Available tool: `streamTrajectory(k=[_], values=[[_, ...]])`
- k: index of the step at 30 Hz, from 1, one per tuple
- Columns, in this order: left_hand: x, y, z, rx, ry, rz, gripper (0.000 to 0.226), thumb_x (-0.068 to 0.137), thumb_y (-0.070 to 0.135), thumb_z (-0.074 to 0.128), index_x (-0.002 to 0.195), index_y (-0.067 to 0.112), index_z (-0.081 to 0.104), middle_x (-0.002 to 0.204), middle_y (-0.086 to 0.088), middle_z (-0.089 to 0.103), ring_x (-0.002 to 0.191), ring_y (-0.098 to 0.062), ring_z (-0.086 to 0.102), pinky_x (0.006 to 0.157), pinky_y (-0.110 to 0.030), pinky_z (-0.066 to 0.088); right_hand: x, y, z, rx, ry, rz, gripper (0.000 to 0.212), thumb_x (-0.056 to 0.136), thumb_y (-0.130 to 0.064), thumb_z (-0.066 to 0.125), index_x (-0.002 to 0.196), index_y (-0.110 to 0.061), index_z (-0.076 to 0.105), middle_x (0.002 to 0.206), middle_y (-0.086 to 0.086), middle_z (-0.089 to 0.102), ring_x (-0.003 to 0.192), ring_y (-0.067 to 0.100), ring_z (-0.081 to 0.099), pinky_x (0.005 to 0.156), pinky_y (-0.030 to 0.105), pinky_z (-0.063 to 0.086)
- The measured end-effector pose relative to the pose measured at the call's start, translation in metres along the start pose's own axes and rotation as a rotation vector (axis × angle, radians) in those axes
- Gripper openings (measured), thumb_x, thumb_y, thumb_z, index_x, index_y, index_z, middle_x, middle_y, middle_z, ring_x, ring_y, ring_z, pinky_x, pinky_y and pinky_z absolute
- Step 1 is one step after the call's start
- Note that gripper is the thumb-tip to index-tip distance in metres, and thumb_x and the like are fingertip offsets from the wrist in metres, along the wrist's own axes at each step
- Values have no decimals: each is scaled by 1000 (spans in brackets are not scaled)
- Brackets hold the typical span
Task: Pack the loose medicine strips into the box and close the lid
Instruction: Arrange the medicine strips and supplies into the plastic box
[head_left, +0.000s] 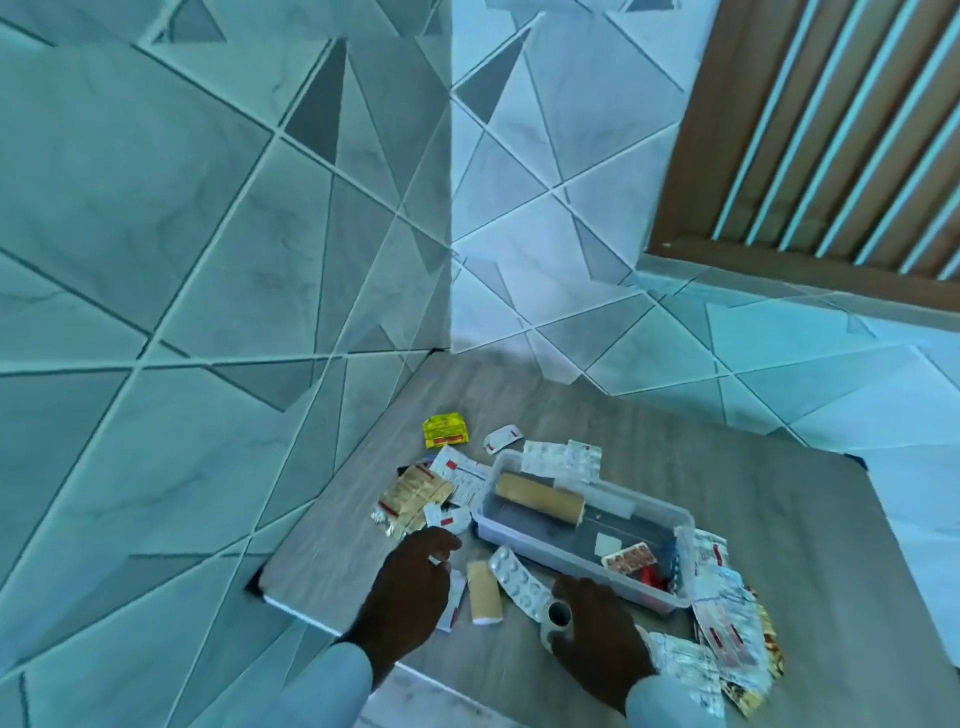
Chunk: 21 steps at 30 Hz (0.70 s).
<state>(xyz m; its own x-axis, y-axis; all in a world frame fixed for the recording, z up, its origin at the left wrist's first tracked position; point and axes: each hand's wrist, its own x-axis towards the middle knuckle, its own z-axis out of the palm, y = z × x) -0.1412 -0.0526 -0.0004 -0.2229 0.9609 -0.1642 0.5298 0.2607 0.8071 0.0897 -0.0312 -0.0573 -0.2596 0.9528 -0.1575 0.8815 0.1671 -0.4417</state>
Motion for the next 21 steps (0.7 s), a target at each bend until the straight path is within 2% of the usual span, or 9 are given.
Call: streamTrajectory(k=[3,5,8,12,15,17,21], values=[[22,3,-2,7,-47,52,30,92,8,47,107,30,60,114,11,58,99,-10,59,84,-21,48,1,-14,-15,207,133,21,35,67,-44,61,99,-32,54,96,-11,62,92,9,57,83,29,48],[42,6,0,23,-43,76,30,91,8,47,111,26,61,114,10,58,101,-11,57,86,-21,45,15,-21,-32,353,244,47,28,64,-36,66,87,-29,52,79,-7,61,75,9,58,70,32,51],[67,15,4,45,-32,116,27,91,8,48,110,21,63,106,9,57,97,-9,53,89,-19,41,50,-22,-55,438,297,141,33,64,-22,74,86,-25,50,77,-3,60,71,11,58,61,28,47],[93,20,6,32,-63,103,27,89,4,49,99,27,60,100,7,60,96,-13,58,78,-14,42,104,-17,-53,486,192,291,35,60,-24,79,80,-19,51,72,-2,59,63,12,54,54,25,42],[112,15,7,26,-61,40,32,86,2,49,91,32,61,98,5,63,96,-18,61,89,-32,50,137,-12,-34,459,28,288,35,59,-22,81,79,-19,53,72,-5,57,67,11,53,57,24,42],[124,11,8,14,-48,20,39,84,0,49,82,38,59,94,6,65,93,-19,62,88,-38,53,153,-13,-22,460,-70,264,34,60,-16,80,76,-24,51,72,-7,55,66,8,51,58,21,43],[134,6,14,79,-95,66,38,85,4,52,82,42,54,93,11,63,85,-5,59,75,-14,45,166,-15,-10,370,-108,267,30,68,-14,74,84,-22,50,81,-6,52,78,12,52,62,20,39]])
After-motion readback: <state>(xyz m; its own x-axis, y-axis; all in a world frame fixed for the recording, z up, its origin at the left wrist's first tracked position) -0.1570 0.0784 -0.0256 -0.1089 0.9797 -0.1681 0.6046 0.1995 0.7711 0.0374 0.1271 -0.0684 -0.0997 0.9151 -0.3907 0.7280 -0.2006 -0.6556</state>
